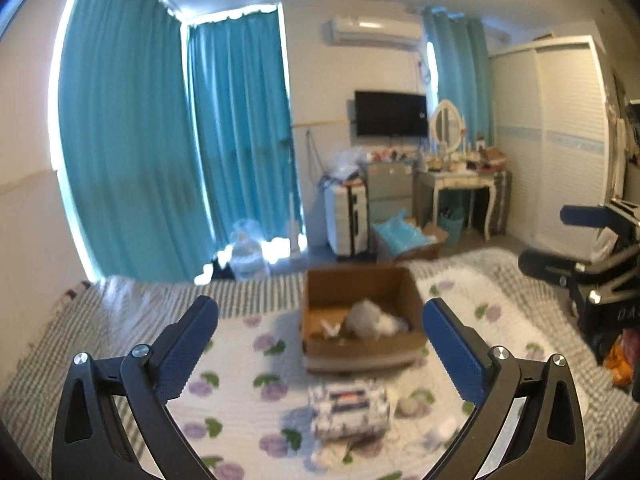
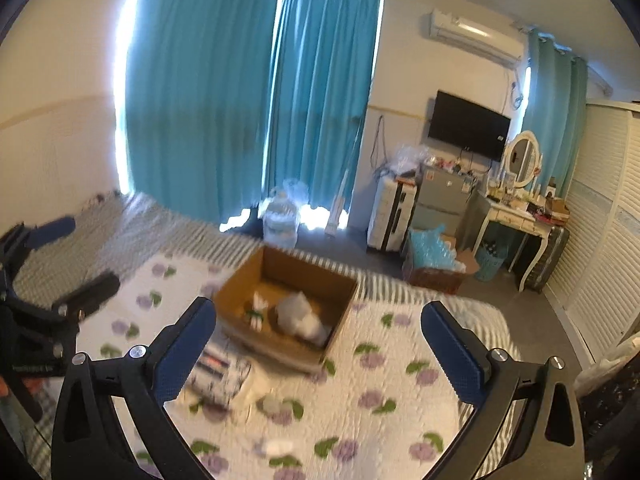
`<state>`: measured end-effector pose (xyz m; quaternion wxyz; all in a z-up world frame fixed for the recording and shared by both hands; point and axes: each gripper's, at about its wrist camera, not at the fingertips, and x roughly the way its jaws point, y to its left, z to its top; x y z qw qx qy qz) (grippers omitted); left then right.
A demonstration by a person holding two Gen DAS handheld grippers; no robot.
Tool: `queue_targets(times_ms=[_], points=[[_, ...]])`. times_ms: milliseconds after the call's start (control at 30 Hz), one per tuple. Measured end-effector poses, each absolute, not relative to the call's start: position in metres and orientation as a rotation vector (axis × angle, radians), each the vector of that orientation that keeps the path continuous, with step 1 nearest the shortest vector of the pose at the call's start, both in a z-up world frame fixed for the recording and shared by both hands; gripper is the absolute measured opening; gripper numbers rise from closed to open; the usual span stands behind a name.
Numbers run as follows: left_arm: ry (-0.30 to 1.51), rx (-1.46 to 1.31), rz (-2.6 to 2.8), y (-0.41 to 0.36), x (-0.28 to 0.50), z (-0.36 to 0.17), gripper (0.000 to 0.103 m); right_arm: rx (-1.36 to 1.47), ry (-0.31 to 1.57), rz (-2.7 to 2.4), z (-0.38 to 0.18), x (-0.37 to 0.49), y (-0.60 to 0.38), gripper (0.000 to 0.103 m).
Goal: Organize soft objects
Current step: 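Grasp the white cotton puff on the quilt with the right gripper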
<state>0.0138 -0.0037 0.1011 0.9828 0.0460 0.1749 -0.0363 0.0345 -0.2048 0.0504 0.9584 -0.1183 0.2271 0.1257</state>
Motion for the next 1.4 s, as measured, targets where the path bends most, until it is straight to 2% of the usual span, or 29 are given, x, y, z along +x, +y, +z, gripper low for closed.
queue_targets(times_ms=[533, 700, 833, 933, 1033, 1067, 1100, 1167, 1200, 1233, 1300, 1400], points=[[0.610, 0.058, 0.001, 0.004, 0.043, -0.082, 0.103, -0.193, 0.879, 0.201, -0.193, 0.085, -0.196, 0.103], [0.711, 0.134, 0.013, 0.001, 0.045, -0.135, 0.103, -0.170, 0.969, 0.221, -0.234, 0.092, -0.200, 0.103], [0.800, 0.088, -0.020, 0.006, 0.049, -0.157, 0.102, -0.137, 1.020, 0.243, -0.248, 0.098, -0.202, 0.102], [0.820, 0.081, -0.032, 0.006, 0.051, -0.163, 0.098, -0.135, 1.051, 0.259, -0.255, 0.100, -0.200, 0.095], [0.837, 0.055, -0.045, 0.008, 0.053, -0.166, 0.094, -0.138, 1.078, 0.258, -0.264, 0.101, -0.199, 0.080], [0.845, 0.046, -0.048, 0.009, 0.054, -0.167, 0.088, -0.137, 1.078, 0.255, -0.264, 0.101, -0.199, 0.077], [0.849, 0.038, -0.048, 0.011, 0.056, -0.169, 0.082, -0.136, 1.074, 0.253, -0.263, 0.100, -0.200, 0.069], [0.859, 0.021, -0.053, 0.014, 0.059, -0.171, 0.078, -0.128, 1.059, 0.257, -0.261, 0.099, -0.200, 0.051], [0.865, 0.014, -0.058, 0.015, 0.061, -0.173, 0.074, -0.122, 1.054, 0.258, -0.260, 0.099, -0.201, 0.047], [0.871, 0.006, -0.060, 0.016, 0.063, -0.174, 0.071, -0.118, 1.049, 0.257, -0.259, 0.099, -0.202, 0.045], [0.870, -0.008, -0.070, 0.017, 0.065, -0.174, 0.057, -0.116, 1.043, 0.250, -0.257, 0.098, -0.202, 0.042], [0.875, -0.023, -0.098, 0.017, 0.068, -0.175, 0.046, -0.117, 1.034, 0.252, -0.255, 0.098, -0.201, 0.041]])
